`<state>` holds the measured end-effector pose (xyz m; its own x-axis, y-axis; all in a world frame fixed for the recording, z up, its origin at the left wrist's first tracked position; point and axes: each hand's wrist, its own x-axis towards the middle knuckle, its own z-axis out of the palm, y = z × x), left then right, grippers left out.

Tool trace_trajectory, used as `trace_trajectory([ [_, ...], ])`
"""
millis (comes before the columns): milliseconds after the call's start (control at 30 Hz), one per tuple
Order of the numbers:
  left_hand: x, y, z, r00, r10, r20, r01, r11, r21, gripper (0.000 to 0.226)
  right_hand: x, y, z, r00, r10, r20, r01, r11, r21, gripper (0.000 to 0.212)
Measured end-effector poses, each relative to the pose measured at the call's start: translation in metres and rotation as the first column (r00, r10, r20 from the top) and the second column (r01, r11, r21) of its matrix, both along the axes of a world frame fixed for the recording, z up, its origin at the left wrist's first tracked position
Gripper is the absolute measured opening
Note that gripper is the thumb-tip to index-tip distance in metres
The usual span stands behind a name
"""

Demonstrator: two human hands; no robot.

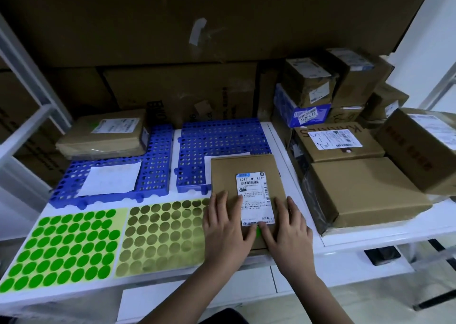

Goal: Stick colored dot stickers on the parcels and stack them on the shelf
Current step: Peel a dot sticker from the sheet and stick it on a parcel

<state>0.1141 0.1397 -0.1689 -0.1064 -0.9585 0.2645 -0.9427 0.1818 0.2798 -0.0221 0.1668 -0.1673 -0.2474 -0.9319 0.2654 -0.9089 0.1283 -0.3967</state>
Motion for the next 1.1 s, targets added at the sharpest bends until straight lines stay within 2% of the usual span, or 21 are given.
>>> trace_trajectory([
  [133, -0.001, 0.001, 0.0, 1.0, -0.008, -0.022, 0.008, 1.0, 0.022, 0.063, 0.002, 0.002, 0.0, 1.0, -0.012, -0.025, 0.012, 1.0, 0.013, 0.061],
  [233, 0.003, 0.0, -0.002, 0.993, -0.042, -0.112, 0.044, 0.999, 0.019, 0.056, 0.002, 0.002, -0.002, 1.0, -0.012, 0.011, 0.011, 1.0, 0.028, 0.06],
  [333, 0.014, -0.001, -0.007, 0.97, -0.124, -0.208, 0.126, 0.992, -0.006, 0.05, -0.003, 0.0, -0.003, 0.976, 0.011, 0.215, -0.009, 1.0, -0.009, 0.051],
  [433, 0.026, 0.0, -0.011, 0.924, -0.155, -0.349, 0.146, 0.988, -0.052, 0.045, -0.013, -0.002, 0.0, 0.859, 0.003, 0.512, -0.013, 1.0, 0.015, 0.052],
  [500, 0.029, 0.002, -0.008, 0.868, -0.109, -0.484, 0.098, 0.994, -0.048, 0.053, -0.016, -0.006, 0.005, 0.746, -0.045, 0.665, 0.006, 0.998, 0.061, 0.053],
  [567, 0.027, 0.003, -0.001, 0.766, 0.012, -0.643, 0.036, 0.997, 0.062, 0.061, -0.019, -0.013, 0.009, 0.612, -0.111, 0.783, 0.029, 0.993, 0.118, 0.051],
  [633, 0.024, -0.002, 0.006, 0.581, 0.209, -0.786, 0.003, 0.966, 0.259, 0.062, -0.024, -0.021, 0.013, 0.53, -0.189, 0.826, 0.021, 0.977, 0.21, 0.047],
  [700, 0.022, -0.009, 0.012, 0.379, 0.355, -0.855, 0.046, 0.915, 0.401, 0.059, -0.029, -0.028, 0.014, 0.512, -0.244, 0.824, -0.019, 0.955, 0.295, 0.045],
  [733, 0.021, -0.011, 0.015, 0.326, 0.397, -0.858, 0.074, 0.894, 0.442, 0.055, -0.03, -0.031, 0.014, 0.509, -0.262, 0.82, -0.033, 0.946, 0.323, 0.045],
  [833, 0.017, -0.014, 0.025, 0.266, 0.459, -0.848, 0.148, 0.849, 0.506, 0.043, -0.029, -0.033, 0.017, 0.492, -0.263, 0.83, -0.065, 0.939, 0.337, 0.043],
  [1000, 0.017, -0.019, 0.031, 0.265, 0.467, -0.843, 0.208, 0.826, 0.523, 0.052, -0.026, -0.03, 0.021, 0.459, -0.223, 0.86, -0.036, 0.962, 0.269, 0.04],
  [1100, 0.026, -0.024, 0.04, 0.247, 0.488, -0.837, 0.222, 0.813, 0.539, 0.047, -0.025, -0.032, 0.029, 0.449, -0.18, 0.875, -0.06, 0.971, 0.23, 0.037],
])
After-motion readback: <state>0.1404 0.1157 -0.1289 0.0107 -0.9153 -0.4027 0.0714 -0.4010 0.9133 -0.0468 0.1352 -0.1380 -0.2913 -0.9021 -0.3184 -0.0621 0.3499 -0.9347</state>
